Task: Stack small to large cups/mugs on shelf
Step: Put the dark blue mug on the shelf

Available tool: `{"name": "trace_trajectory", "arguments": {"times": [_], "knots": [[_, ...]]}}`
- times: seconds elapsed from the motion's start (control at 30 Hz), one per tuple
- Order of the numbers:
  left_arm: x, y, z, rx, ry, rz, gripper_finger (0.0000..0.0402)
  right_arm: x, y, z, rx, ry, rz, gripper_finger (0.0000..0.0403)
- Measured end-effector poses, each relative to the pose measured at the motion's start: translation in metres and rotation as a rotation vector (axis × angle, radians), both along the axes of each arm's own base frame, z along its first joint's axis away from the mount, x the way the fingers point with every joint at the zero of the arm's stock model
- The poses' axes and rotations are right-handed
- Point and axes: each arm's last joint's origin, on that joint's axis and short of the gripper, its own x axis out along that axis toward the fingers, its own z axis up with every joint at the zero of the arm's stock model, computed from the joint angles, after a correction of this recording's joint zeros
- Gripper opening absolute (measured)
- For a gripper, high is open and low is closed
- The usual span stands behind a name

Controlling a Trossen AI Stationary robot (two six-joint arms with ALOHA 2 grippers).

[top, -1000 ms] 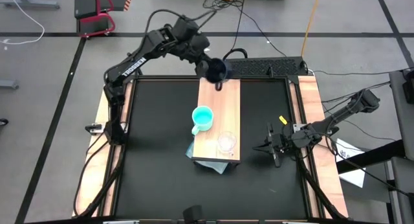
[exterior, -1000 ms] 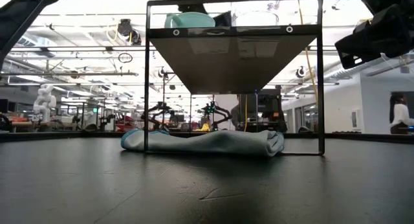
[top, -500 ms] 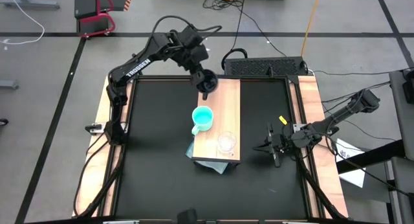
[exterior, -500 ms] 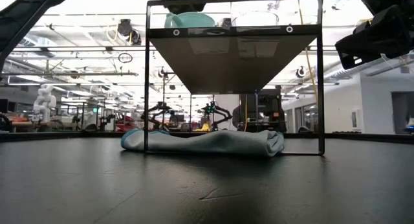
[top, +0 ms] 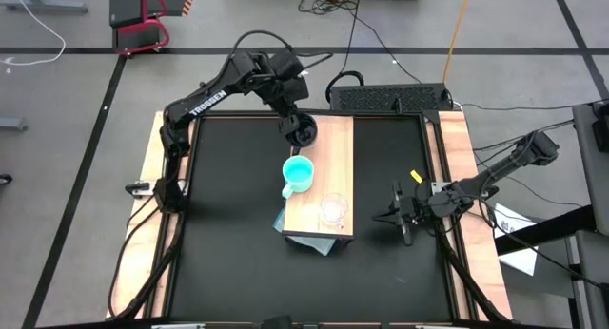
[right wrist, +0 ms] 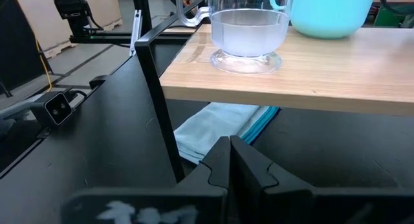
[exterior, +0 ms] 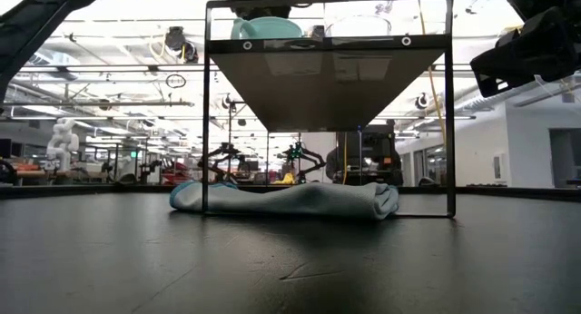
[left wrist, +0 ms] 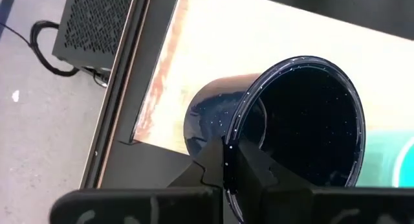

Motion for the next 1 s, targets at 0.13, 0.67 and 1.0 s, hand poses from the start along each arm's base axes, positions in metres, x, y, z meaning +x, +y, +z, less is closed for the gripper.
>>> {"name": "trace_trajectory", "arguments": {"times": [0.13,0.67,1.0], "knots": [[0.001,-0.001,-0.003,-0.005,0.018,-0.012,0.0016,0.000,0.000,0.000,0.001,-0.002,0.000,0.0000],[0.011,0.005,-0.018,-0.021,0.049,-0.026,0.0016,0.000,0.000,0.001,0.011,-0.004,-0.002,0.0000],[0.011,0.012,-0.020,-0.012,0.038,-0.033,0.0016,0.000,0.000,0.001,0.023,-0.004,-0.004,0.0000]]}}
